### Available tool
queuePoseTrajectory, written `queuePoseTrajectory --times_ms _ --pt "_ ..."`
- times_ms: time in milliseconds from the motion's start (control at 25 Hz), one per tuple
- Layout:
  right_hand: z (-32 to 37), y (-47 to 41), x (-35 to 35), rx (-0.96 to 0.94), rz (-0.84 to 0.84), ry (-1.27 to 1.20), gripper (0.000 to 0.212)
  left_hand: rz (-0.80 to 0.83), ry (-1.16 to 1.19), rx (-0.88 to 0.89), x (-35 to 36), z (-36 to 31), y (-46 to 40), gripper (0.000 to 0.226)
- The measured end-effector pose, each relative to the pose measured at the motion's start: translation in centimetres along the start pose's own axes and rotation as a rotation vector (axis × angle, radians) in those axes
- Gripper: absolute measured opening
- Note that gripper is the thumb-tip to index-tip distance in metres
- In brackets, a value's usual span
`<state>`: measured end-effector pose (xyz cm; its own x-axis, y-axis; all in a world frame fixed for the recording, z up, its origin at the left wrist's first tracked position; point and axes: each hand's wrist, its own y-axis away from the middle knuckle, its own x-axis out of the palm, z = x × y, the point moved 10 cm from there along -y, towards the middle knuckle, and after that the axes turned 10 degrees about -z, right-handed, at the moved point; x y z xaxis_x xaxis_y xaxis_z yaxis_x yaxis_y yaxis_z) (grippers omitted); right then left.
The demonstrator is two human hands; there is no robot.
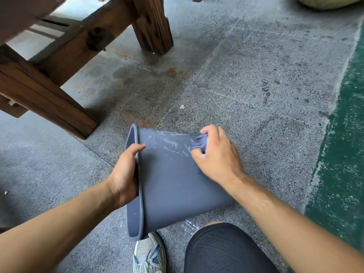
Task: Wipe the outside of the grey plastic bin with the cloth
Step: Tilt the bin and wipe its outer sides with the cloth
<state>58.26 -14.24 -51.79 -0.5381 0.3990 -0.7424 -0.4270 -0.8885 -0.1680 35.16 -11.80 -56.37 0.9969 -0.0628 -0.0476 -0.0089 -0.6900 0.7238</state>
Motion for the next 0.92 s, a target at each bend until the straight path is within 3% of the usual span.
queuePoseTrajectory --times_ms 160,400,640,920 --pt "7.4 0.7 1.5 -0.118 0.115 -0.148 0.044 0.009 0.020 0.024 1.4 -0.2 0.1 0.067" --pt "12.2 1.1 3.7 -0.231 0.101 -0.022 0.034 -0.008 0.108 -0.005 1.7 -0.3 0.2 0.082" --pt "12.4 1.1 5.2 -0.297 0.030 0.086 0.023 0.029 0.104 0.006 1.5 -0.4 0.2 0.082" --pt "7.8 -0.8 6.3 -0.245 0.076 0.138 0.027 0.065 0.152 -0.034 0.8 0.2 -0.2 0.085"
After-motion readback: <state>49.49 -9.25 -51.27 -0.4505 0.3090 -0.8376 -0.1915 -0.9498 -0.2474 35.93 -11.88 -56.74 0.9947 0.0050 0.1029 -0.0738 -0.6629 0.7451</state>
